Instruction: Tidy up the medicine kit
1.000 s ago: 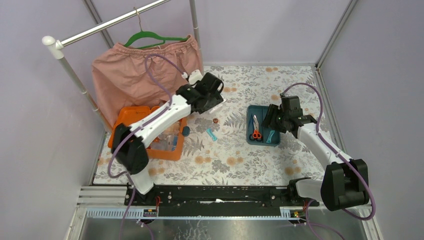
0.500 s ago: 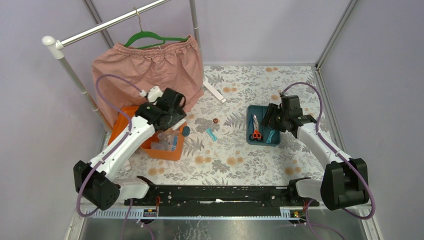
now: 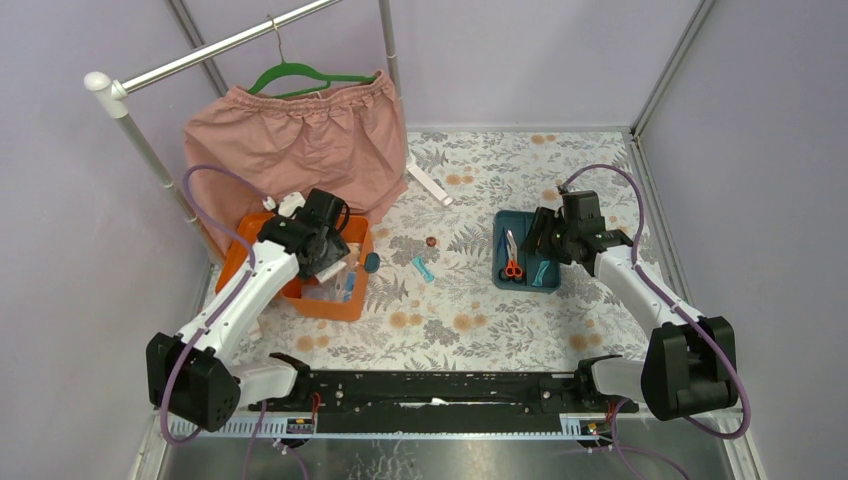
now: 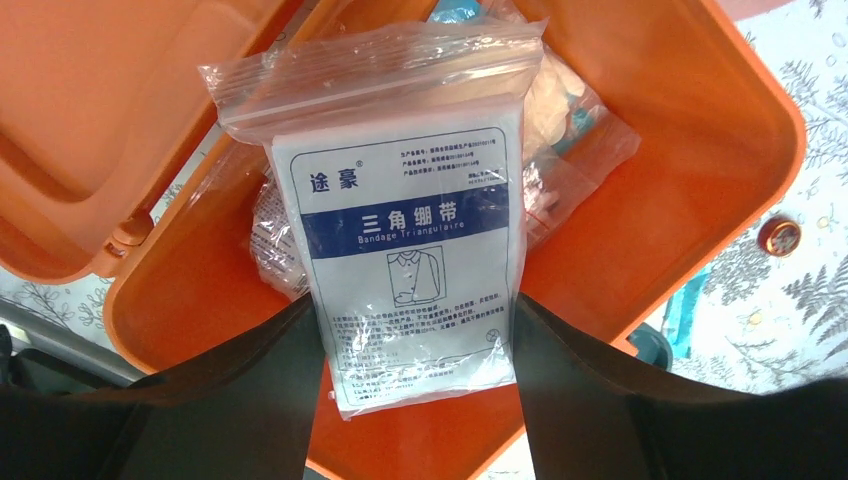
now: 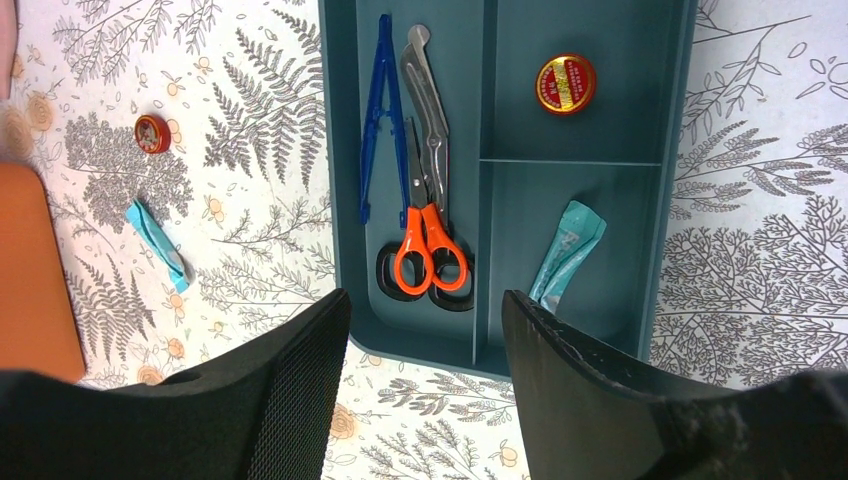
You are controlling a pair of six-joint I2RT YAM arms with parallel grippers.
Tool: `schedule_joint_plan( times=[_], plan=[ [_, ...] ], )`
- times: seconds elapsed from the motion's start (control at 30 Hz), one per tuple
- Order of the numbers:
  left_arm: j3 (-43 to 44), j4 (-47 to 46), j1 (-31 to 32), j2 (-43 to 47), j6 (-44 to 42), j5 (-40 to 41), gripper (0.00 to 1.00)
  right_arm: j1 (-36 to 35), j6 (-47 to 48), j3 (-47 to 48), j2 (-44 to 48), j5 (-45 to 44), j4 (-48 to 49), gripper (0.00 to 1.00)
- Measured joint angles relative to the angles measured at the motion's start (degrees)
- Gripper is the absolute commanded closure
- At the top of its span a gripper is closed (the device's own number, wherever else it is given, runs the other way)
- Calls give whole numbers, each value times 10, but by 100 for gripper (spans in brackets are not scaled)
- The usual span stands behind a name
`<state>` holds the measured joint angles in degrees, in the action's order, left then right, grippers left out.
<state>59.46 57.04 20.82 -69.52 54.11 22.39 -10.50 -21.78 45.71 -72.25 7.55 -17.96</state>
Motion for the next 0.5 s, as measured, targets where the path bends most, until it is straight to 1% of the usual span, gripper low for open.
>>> schedule_joint_plan(
  times=[0.13, 0.3, 0.5],
  plan=[
    [-3, 0, 0, 0, -30, -6, 23, 0, 2, 0, 0, 11, 0, 34],
    [-5, -1, 0, 2, -56, -6, 13, 0, 5, 1, -8, 19, 0, 34],
    [-4, -9, 0, 6, -75, -5, 12, 0, 10, 5, -13, 26, -2, 33]
  ],
)
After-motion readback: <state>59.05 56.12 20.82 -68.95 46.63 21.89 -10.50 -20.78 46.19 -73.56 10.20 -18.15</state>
